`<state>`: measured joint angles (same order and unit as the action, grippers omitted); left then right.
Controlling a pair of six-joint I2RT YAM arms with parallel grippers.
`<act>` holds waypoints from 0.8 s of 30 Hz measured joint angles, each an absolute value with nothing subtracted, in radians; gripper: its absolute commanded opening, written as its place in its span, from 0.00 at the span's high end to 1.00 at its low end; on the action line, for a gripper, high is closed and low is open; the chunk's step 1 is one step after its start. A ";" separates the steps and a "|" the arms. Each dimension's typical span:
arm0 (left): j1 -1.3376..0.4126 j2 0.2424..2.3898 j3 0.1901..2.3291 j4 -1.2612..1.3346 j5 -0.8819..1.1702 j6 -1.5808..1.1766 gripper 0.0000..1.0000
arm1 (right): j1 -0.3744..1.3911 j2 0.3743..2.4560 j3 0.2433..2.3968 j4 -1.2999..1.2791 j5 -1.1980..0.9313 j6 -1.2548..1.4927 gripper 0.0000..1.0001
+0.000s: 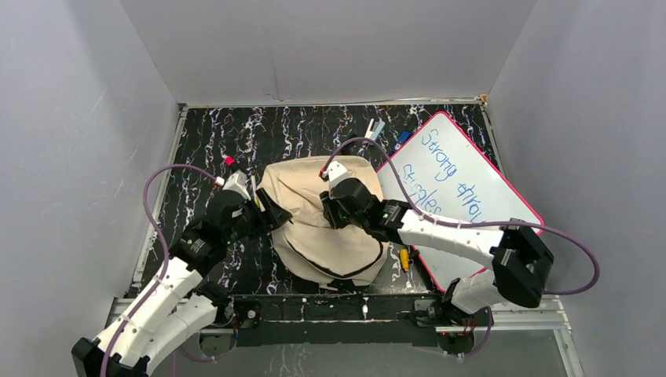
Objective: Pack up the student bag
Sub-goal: Unzip the student bag at the center of the board.
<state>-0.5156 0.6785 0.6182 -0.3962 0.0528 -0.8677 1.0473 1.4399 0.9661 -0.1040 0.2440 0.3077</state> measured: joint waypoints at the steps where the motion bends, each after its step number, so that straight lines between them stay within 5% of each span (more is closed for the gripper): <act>1: -0.516 0.698 0.634 -0.397 0.048 -0.862 0.33 | 1.049 1.420 0.958 -0.101 0.257 0.298 0.52; 7: -0.520 0.811 0.767 -0.480 -0.072 -0.801 0.29 | 1.052 1.272 0.952 -0.113 0.359 0.274 0.35; 14: -0.520 0.863 0.927 -0.640 -0.290 -0.732 0.25 | 1.037 1.160 0.952 -0.255 0.499 0.390 0.28; 24: -0.663 1.056 0.940 -0.465 -0.191 -0.703 0.21 | 0.931 1.147 0.847 -0.428 0.439 0.761 0.25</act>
